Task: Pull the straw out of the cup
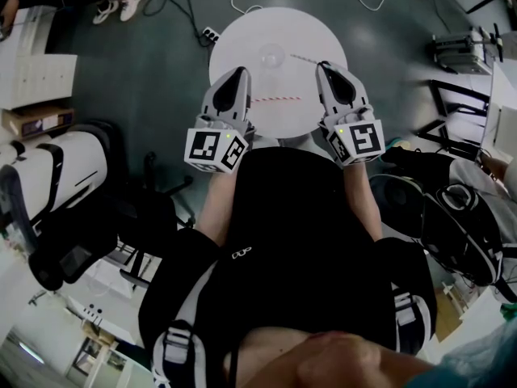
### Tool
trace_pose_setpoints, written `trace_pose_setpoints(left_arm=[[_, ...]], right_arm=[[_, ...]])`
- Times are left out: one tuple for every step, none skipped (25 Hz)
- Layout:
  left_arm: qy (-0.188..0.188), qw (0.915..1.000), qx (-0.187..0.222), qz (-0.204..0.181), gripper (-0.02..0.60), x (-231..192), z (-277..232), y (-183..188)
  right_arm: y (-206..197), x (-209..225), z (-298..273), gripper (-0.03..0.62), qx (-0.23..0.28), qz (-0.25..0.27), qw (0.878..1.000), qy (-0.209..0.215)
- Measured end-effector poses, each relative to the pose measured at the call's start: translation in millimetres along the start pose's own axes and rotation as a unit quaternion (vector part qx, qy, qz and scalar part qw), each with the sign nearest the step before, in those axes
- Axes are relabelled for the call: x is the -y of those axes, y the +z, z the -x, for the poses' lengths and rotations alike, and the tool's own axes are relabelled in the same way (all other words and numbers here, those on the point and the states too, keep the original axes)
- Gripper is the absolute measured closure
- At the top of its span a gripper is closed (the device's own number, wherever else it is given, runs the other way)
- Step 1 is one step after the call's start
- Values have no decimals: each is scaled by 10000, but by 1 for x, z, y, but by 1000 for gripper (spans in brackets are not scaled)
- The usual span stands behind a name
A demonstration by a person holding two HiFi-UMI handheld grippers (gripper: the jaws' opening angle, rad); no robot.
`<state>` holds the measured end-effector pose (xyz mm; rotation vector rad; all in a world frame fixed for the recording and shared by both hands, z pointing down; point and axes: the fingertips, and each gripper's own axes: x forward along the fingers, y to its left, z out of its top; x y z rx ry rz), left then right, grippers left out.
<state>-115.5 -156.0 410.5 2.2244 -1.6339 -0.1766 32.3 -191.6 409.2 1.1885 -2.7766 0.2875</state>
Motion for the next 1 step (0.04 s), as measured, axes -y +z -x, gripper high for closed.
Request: trace_pose_setpoints(left_arm=[[-8,10000,-6,-13,572,0,0,0]], right_arm=[[-1,0,0,559,-9,5,10000,2]])
